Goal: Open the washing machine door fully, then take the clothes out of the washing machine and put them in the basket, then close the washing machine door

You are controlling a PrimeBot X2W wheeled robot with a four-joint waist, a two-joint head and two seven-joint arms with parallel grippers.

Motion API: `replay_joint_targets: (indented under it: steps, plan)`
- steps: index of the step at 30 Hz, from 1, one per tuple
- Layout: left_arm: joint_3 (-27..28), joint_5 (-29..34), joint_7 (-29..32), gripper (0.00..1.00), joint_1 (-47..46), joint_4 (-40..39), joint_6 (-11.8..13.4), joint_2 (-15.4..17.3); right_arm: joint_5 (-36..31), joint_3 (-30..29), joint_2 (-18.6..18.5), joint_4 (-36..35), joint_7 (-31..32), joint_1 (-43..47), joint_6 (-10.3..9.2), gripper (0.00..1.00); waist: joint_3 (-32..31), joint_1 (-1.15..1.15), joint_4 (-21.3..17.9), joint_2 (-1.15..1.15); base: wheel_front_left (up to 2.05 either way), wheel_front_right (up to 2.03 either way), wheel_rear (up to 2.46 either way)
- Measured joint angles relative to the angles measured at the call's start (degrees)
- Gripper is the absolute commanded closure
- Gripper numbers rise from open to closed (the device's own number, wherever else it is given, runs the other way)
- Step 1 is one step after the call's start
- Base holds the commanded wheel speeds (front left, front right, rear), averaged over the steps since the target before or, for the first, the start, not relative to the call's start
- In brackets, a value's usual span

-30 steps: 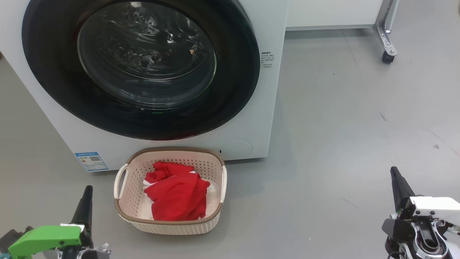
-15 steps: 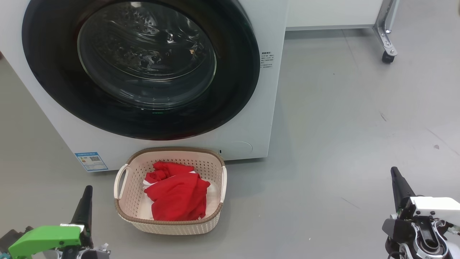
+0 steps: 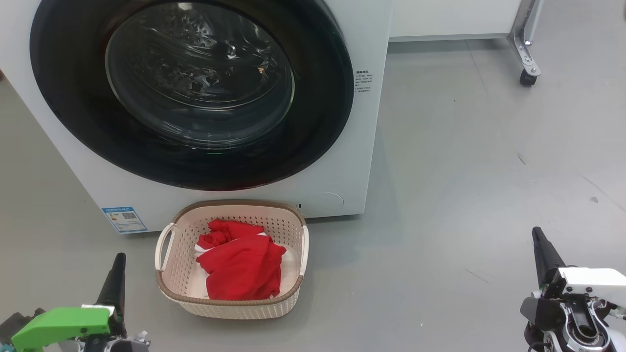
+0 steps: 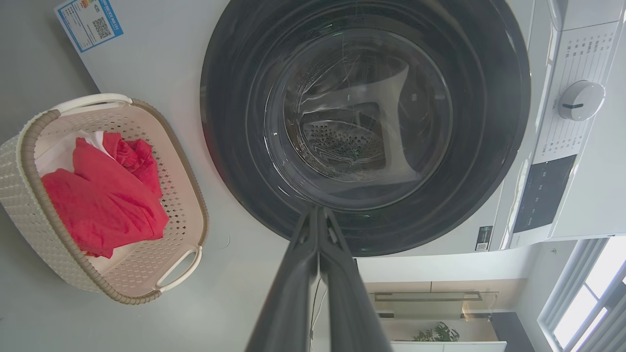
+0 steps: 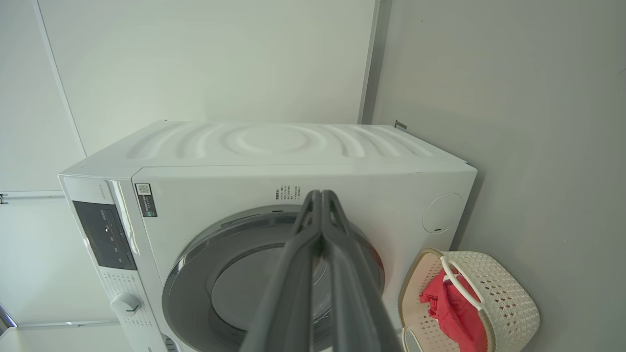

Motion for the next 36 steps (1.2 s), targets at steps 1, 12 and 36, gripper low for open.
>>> replay_joint_targets:
  steps: [1, 12, 36]
  plan:
    - [0.0, 0.0, 0.0, 1.0, -0.01, 0.02, 0.0, 0.0, 0.0, -0.01, 0.0, 0.01, 0.0, 0.0, 0.0, 1.0, 0.0, 0.0, 0.0, 0.0, 0.0, 0.0, 0.0]
    - [0.03, 0.0, 0.25, 1.0, -0.02, 0.14, 0.0, 0.0, 0.0, -0.09, 0.0, 0.13, 0.0, 0.0, 0.04, 1.0, 0.0, 0.0, 0.0, 0.0, 0.0, 0.0, 0.0]
    - [0.14, 0.0, 0.42, 1.0, -0.1, 0.3, -0.01, -0.01, -0.01, -0.22, 0.01, 0.21, 0.32, -0.01, 0.29, 1.0, -0.01, 0.0, 0.0, 0.0, 0.0, 0.0, 0.0]
